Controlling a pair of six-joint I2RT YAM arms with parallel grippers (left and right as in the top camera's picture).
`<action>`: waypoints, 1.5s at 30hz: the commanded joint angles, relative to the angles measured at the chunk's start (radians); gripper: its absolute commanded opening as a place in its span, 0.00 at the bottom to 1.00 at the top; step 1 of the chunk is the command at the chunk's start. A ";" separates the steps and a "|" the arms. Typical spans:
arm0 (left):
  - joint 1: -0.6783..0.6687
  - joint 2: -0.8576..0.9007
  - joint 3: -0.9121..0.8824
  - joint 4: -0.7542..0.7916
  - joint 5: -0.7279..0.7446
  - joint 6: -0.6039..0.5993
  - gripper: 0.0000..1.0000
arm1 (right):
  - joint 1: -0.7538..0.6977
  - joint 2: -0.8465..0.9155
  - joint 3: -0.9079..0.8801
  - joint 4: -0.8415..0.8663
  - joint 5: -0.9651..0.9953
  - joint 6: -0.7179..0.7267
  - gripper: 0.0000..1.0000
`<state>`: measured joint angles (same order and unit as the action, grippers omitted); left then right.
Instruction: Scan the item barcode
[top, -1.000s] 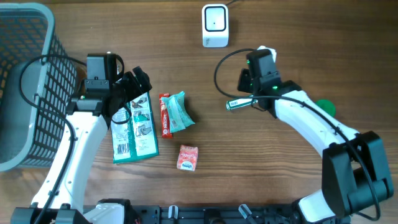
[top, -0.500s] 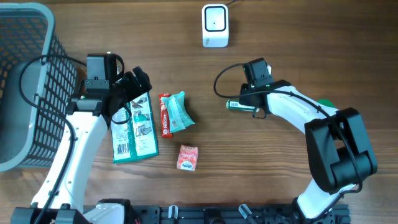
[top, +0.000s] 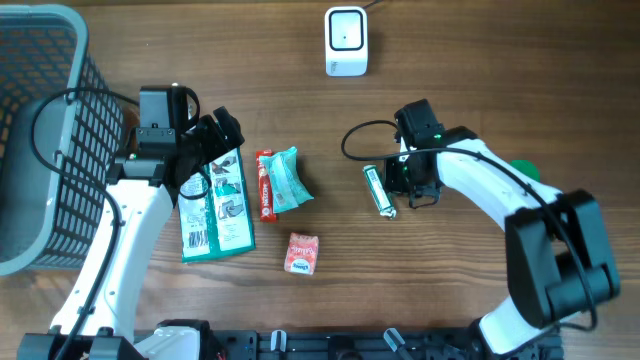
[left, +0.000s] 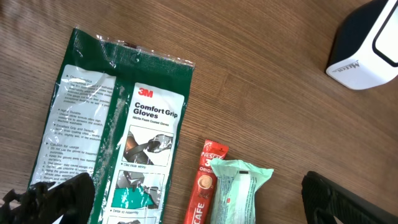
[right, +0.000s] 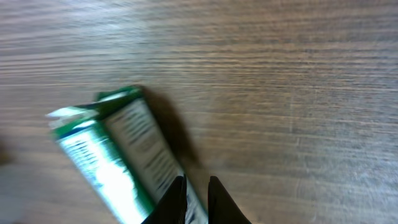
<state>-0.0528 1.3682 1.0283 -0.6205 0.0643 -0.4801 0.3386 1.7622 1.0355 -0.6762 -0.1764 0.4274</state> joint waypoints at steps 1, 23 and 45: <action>-0.002 -0.012 0.016 0.003 -0.014 0.004 1.00 | 0.002 -0.119 0.023 -0.002 -0.035 -0.038 0.14; -0.002 -0.012 0.016 0.003 -0.014 0.004 1.00 | -0.035 -0.062 -0.030 0.034 -0.250 -0.338 0.50; -0.002 -0.012 0.016 0.003 -0.013 0.004 1.00 | 0.251 -0.029 -0.024 0.095 0.032 -0.238 0.41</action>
<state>-0.0528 1.3682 1.0283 -0.6205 0.0643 -0.4801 0.5732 1.7245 1.0149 -0.5880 -0.2516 0.1410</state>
